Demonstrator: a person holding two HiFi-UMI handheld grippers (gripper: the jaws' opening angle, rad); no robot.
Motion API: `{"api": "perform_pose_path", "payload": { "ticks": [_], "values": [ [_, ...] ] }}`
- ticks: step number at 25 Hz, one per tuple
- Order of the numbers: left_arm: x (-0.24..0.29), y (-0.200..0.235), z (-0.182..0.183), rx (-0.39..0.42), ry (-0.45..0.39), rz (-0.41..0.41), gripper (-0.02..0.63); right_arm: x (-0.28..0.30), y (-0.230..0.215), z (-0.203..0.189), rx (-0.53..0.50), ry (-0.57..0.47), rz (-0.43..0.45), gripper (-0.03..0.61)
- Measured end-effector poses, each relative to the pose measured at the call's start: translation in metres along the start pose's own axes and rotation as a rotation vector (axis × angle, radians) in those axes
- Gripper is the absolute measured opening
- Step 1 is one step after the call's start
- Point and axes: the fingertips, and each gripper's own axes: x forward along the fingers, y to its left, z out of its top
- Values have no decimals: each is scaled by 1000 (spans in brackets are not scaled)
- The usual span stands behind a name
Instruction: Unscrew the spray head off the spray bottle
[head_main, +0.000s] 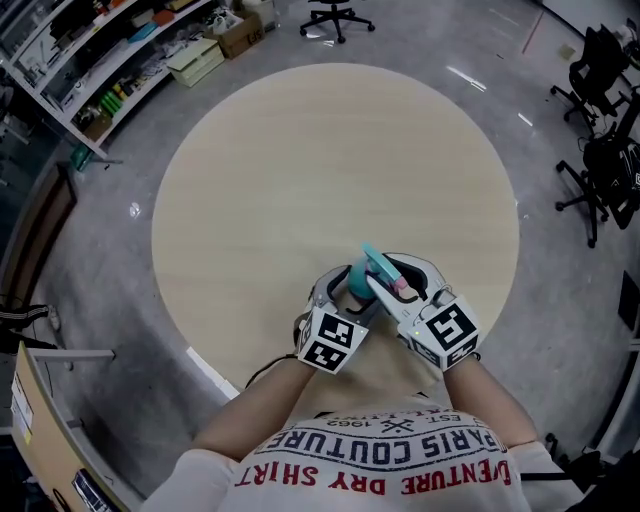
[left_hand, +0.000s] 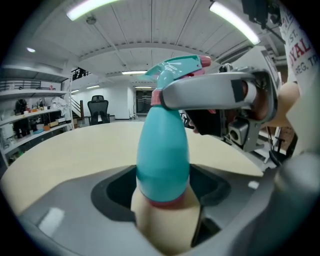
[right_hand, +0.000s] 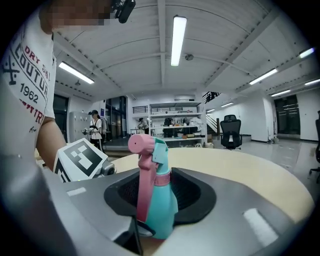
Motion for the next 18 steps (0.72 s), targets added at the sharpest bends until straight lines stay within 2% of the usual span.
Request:
{"api": "perform_pose_path", "payload": {
  "ticks": [4, 10, 12, 15, 18],
  "values": [
    [-2, -2, -2, 58, 12, -105, 328, -2, 4, -1, -8, 33, 124, 133],
    [-5, -1, -7, 237, 27, -396, 328, -1, 12, -4, -126, 134, 466, 132],
    [-6, -2, -8, 272, 54, -477, 325, -2, 13, -5, -151, 150, 553, 130],
    [-6, -3, -7, 298, 96, -527, 325, -3, 12, -5, -212, 134, 611, 130],
    [-5, -3, -6, 284, 91, -497, 324, -5, 10, -5, -232, 105, 565, 133]
  ]
}}
